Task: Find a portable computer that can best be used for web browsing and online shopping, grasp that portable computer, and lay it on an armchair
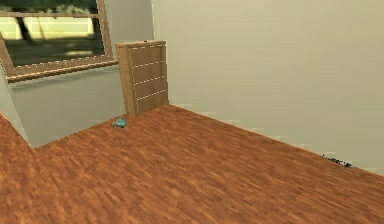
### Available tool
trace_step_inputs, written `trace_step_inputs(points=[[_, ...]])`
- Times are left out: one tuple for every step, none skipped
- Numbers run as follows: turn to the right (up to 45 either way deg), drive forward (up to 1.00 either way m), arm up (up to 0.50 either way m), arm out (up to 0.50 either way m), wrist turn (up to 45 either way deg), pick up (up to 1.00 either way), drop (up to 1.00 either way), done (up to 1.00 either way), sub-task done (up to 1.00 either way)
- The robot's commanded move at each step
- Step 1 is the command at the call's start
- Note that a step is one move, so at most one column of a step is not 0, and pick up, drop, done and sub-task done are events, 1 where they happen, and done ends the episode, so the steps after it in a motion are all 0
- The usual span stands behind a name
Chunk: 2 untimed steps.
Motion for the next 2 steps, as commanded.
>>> trace_step_inputs(points=[[0.0,0.0,-0.3,0.0,0.0,0.0,0.0,0.0,0.0],[0.0,0.0,0.1,0.0,0.0,0.0,0.0,0.0,0.0]])
